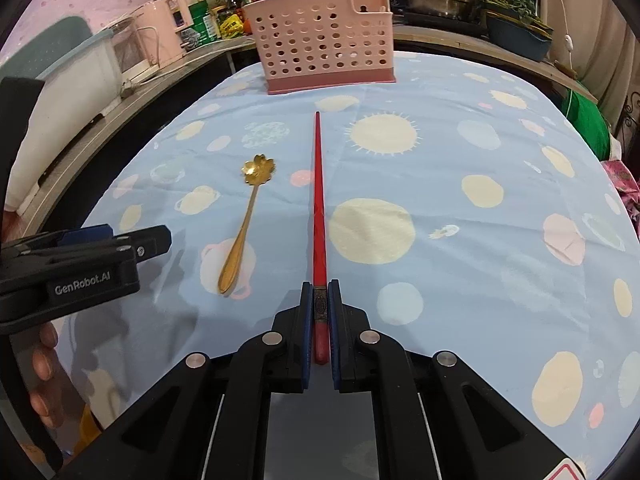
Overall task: Organize utensils
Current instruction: 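Move both tools back over the gold spoon and red chopstick, then grasp the red chopstick with the right tool while the left tool grasps the gold spoon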
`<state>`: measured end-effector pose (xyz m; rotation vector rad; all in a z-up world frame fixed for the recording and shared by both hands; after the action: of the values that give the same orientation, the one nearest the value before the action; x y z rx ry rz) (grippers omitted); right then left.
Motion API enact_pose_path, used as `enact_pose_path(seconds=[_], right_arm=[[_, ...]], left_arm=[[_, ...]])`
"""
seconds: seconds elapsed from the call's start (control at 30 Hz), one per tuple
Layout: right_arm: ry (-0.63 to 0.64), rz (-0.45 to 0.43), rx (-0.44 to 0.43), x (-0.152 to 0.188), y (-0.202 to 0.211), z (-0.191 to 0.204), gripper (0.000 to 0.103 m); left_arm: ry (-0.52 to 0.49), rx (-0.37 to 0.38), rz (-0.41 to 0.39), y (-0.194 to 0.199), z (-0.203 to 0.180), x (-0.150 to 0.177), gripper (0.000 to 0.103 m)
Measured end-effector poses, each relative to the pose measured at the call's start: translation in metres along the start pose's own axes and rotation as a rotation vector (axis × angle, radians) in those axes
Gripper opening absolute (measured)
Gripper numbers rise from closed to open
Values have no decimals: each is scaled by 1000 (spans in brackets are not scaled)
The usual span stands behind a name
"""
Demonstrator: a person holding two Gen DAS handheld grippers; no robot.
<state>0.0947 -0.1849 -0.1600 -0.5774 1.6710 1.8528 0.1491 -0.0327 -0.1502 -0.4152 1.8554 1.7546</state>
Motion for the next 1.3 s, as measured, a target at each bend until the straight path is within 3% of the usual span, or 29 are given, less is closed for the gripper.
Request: enact_pose_path(seconds=[0.33,0.57,0.83,1.0,1.07,1.3], right_arm=[[-67,-9,-4,-13,1,-24,7],[-91,-6,-14,-13,-1,-31,7],[-100,1,-22,-10,-4,-32,7],[-98,4,-28,-10,-6,-30,7],[-95,5,-29,-10,-6,-30,7],[-89,-9,-35,-12,2,-28,7]], left_arm=[[-23,96,30,1,-40,4,79],[-55,110,44,-7,-61,7,78],[-85,108,53,-13,-68,9,57],[-91,121,49,-10,-69,7,21],[-89,136,52,-9,-70,7,11],[-76,160,51,-4,-69,7,10]])
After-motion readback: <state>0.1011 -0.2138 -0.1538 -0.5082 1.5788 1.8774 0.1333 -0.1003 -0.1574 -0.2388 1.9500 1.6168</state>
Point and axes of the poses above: each gripper's, at about its wrist camera, not at the fingertips, and y roughly against the way its jaws point, z to its left, x to its underside, the point moved 10 cm from there along -y, roughly the way its jaws point, and after that the axes turned 5 degrees about -z, right-handed, at the moved point
